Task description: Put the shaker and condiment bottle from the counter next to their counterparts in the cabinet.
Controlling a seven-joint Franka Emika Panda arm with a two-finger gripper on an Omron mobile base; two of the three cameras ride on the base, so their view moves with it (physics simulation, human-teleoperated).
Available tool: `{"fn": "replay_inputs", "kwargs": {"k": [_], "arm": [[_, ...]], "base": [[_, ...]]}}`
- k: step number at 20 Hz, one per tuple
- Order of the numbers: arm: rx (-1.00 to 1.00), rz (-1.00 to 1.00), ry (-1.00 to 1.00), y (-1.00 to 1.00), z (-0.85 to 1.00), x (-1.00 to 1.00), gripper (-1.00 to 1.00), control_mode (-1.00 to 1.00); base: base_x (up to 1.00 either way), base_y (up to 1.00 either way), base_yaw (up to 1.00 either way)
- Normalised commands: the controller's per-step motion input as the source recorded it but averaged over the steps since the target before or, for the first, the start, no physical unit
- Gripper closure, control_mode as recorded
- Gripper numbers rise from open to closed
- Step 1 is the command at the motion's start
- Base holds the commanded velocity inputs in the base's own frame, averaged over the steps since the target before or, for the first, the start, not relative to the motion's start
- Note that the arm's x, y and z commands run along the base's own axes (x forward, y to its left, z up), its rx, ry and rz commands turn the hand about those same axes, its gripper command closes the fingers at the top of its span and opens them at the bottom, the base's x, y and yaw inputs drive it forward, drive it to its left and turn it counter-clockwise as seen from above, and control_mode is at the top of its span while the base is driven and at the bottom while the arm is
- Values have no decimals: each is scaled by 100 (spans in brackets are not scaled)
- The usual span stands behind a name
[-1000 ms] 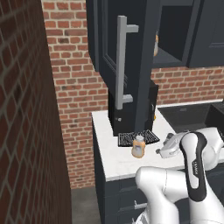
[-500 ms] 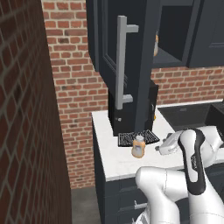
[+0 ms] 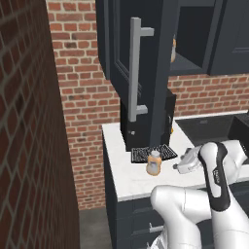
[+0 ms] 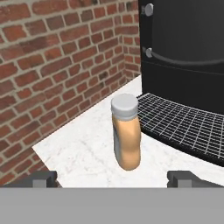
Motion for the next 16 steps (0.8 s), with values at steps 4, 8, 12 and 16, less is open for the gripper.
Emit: {"fn": "replay_inputs", "kwargs": {"k": [4, 8, 12, 16], "arm": [[0, 0, -7, 8, -35, 1, -100, -100], [0, 0, -2, 17, -21, 4, -100, -100], [0, 0, 0, 20, -5, 9, -100, -100], [0, 0, 0, 29, 0, 8, -100, -100]], "base": [[0, 0, 0], [0, 0, 0], [0, 0, 0], [0, 0, 0]]}}
